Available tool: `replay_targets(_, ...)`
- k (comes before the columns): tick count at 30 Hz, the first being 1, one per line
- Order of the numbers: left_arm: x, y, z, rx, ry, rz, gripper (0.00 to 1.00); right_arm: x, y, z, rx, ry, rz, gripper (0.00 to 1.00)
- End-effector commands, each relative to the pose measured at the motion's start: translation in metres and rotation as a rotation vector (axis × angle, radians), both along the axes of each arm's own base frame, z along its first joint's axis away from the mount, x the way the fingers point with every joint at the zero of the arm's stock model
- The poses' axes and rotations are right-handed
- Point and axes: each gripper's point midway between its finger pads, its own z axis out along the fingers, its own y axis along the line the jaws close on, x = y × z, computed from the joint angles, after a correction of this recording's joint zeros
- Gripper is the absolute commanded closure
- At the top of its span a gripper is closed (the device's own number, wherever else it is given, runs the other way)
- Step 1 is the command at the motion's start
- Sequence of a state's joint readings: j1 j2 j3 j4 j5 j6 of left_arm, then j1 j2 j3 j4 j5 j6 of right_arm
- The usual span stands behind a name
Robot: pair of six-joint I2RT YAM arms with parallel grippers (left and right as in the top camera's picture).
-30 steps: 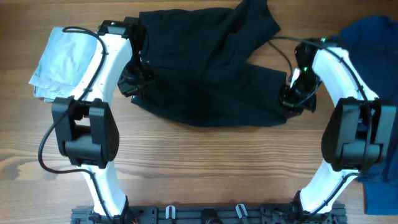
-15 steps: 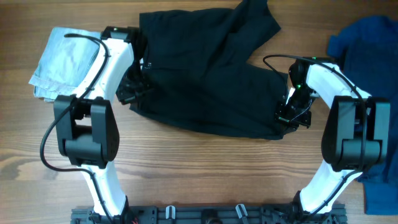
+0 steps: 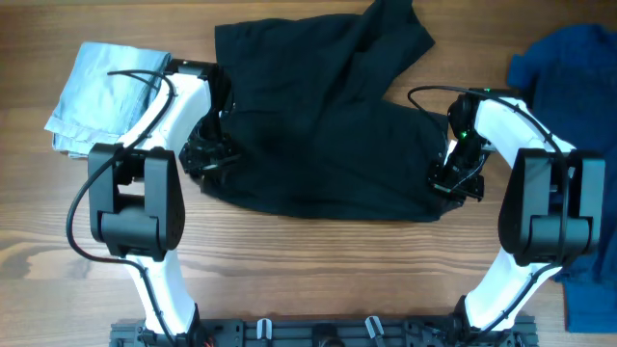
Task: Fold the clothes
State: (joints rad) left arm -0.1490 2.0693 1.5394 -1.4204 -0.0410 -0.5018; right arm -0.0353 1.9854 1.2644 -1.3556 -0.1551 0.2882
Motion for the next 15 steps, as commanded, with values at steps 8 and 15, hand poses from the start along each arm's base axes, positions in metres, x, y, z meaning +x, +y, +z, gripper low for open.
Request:
replay_targets(8,0.02,0.001,0.061,-0.011,-0.152,-0.031,0.11,0.027,-0.006,0.06,-0.037,-0.142,0.019,0.38)
replay_targets(15,0.098,-0.011,0.141,-0.075,-0.619,-0.028,0.5,0.098,-0.008,0.133,-0.041,-0.517,0.034,0.4)
